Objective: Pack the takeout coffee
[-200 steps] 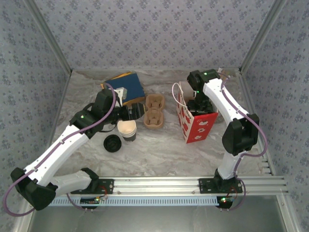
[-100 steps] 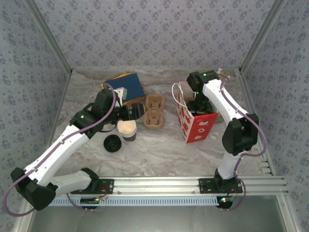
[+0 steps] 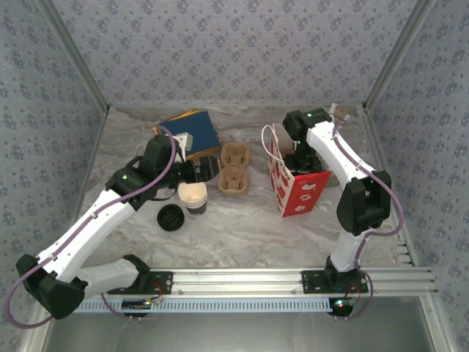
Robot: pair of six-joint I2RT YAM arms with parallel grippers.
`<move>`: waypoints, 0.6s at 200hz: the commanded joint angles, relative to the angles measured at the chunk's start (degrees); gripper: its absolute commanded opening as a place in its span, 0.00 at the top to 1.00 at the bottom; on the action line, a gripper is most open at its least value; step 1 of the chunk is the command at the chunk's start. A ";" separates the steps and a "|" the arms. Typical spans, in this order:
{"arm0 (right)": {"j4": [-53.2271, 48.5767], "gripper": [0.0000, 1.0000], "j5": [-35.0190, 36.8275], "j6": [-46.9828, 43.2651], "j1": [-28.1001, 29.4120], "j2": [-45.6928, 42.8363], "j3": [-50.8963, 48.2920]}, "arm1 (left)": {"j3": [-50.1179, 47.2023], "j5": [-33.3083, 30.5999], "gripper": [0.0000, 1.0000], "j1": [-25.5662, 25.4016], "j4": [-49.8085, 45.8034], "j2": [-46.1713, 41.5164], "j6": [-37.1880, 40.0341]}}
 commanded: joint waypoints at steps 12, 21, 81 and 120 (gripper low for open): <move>0.69 0.28 0.01 -0.43 -0.37 1.21 -0.84 | 0.97 0.47 0.00 -0.08 -0.35 -0.56 -0.55; 0.70 0.28 0.01 -0.37 -0.35 1.32 -0.92 | 0.97 0.49 0.00 -0.08 -0.37 -0.69 -0.54; 0.69 0.28 -0.07 -0.72 -0.43 1.30 -1.04 | 1.00 0.37 0.00 -0.16 -0.37 -0.56 -0.58; 0.53 0.28 -0.12 -0.73 -0.50 1.30 -1.02 | 0.97 0.37 0.00 -0.11 -0.20 -0.39 -0.51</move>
